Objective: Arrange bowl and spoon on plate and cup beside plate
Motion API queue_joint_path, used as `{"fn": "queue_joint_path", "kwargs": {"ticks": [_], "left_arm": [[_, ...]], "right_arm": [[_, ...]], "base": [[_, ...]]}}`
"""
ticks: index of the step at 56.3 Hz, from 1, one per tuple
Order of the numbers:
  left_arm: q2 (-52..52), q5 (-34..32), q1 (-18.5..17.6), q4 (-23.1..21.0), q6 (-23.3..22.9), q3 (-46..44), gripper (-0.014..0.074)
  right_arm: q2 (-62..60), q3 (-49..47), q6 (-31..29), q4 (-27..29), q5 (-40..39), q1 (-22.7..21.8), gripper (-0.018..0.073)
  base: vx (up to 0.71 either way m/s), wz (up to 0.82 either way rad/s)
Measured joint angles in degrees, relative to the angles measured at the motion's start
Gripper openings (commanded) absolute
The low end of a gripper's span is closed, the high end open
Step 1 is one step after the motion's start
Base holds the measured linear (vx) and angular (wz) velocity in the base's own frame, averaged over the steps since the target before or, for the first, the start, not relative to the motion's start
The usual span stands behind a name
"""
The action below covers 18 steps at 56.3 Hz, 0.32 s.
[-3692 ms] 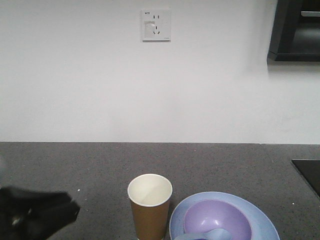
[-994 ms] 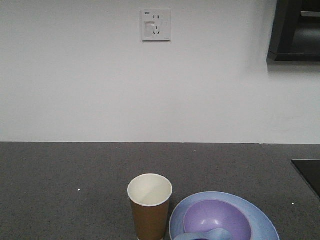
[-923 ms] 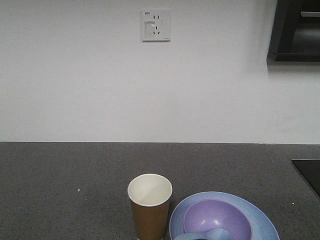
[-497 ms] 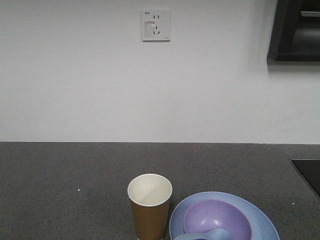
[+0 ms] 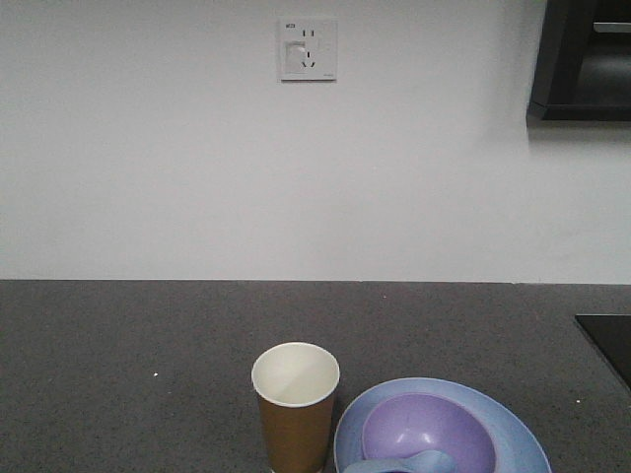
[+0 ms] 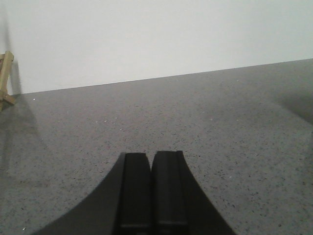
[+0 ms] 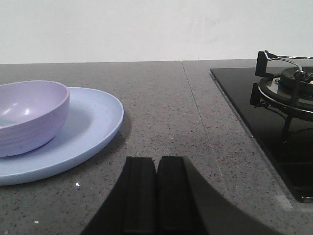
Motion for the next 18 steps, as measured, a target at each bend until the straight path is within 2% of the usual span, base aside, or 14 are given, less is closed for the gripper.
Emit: {"fn": "queue_joint_path", "kwargs": {"ticks": [18], "left_arm": [[0.0,0.0,0.0,0.0,0.0,0.0,-0.0006]], "right_arm": [[0.0,0.0,0.0,0.0,0.0,0.0,-0.0008]], "base": [[0.0,0.0]]}}
